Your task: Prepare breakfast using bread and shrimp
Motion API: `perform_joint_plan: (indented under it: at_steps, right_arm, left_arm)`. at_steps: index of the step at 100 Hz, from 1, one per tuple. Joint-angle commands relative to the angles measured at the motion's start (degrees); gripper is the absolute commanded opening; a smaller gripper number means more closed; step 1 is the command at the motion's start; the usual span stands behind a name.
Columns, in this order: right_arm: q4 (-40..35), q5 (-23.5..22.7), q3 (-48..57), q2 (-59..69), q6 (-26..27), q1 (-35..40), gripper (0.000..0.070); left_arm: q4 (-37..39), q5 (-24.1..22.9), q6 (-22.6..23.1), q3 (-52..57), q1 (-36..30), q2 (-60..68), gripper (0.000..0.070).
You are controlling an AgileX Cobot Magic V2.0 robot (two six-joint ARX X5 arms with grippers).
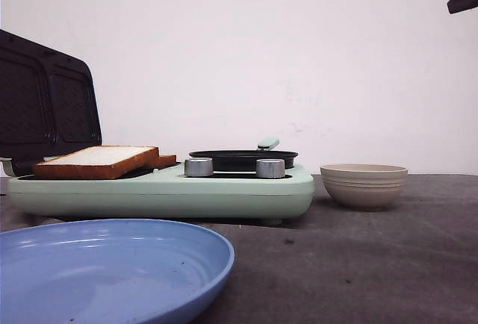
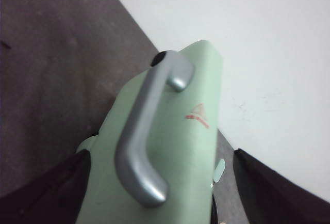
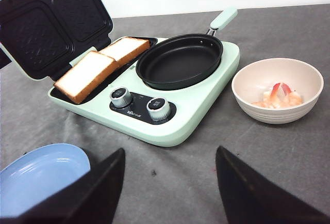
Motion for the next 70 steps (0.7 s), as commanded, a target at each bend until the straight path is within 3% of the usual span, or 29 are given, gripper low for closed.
perform_joint_plan:
  at_steps: [1, 41, 61, 70]
  right_arm:
    - [0.52, 0.02, 0.04, 0.17, -0.02, 0.20, 0.0335]
    - [0.50, 0.00, 0.04, 0.17, -0.28, 0.20, 0.0335]
    - [0.55, 0.07, 0.04, 0.17, -0.31, 0.20, 0.0335]
    - [0.50, 0.04, 0.04, 0.17, -0.37, 0.20, 0.0335]
  left_arm:
    - [1.29, 1.62, -0.07, 1.20, -0.04, 2.14, 0.0471]
    - [7.50, 2.58, -2.45, 1.20, -3.21, 7.80, 0.0466]
    - [8.74, 2.12, -2.93, 1.20, -4.00, 8.66, 0.0372]
    - [8.74, 1.44, -2.93, 1.20, -4.22, 8.83, 0.0298]
